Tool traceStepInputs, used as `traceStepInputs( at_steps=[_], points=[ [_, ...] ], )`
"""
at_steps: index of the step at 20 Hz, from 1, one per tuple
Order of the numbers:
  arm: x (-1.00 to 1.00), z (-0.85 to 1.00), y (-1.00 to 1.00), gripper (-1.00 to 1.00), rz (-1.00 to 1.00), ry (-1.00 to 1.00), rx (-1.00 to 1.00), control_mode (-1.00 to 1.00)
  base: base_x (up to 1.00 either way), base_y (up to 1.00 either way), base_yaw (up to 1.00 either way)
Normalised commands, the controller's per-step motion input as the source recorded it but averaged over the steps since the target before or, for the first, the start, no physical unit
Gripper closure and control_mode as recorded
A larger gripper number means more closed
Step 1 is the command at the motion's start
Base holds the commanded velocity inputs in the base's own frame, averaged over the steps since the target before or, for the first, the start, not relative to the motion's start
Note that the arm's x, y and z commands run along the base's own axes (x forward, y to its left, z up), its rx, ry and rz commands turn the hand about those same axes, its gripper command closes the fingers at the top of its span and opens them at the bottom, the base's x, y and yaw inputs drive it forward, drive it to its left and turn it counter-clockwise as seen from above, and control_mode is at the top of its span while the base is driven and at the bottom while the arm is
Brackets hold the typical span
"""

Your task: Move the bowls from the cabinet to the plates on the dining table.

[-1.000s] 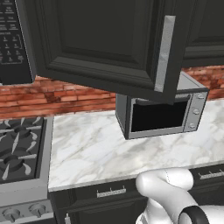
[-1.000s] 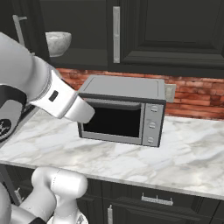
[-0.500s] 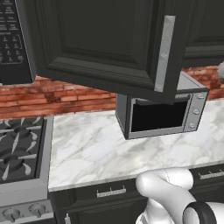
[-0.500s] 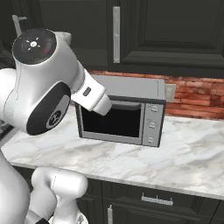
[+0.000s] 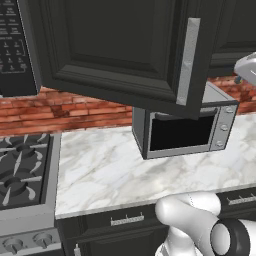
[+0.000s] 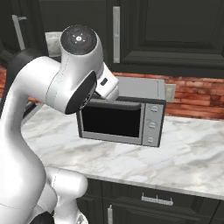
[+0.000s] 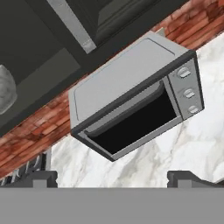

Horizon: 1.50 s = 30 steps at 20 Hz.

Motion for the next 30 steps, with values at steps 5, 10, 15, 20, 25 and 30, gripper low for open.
traceStepInputs(
  at_steps=[5,10,15,20,25,30],
  points=[
    [0.36,0.0,0.0,-1.0,0.03,0.0,0.13,-1.0,0.0,0.0,0.0],
    [0.13,0.0,0.11,-1.0,0.0,0.05,0.05,-1.0,0.0,0.0,0.0],
    [0.34,0.0,0.17,-1.0,0.0,0.04,0.06,-1.0,0.0,0.0,0.0],
    [0.29,0.0,0.1,-1.0,0.0,0.0,0.06,-1.0,0.0,0.0,0.0],
    [0.32,0.0,0.0,-1.0,0.0,0.0,0.13,-1.0,0.0,0.0,0.0],
    [0.22,0.0,0.01,-1.0,0.0,0.0,0.13,-1.0,0.0,0.0,0.0]
  ],
)
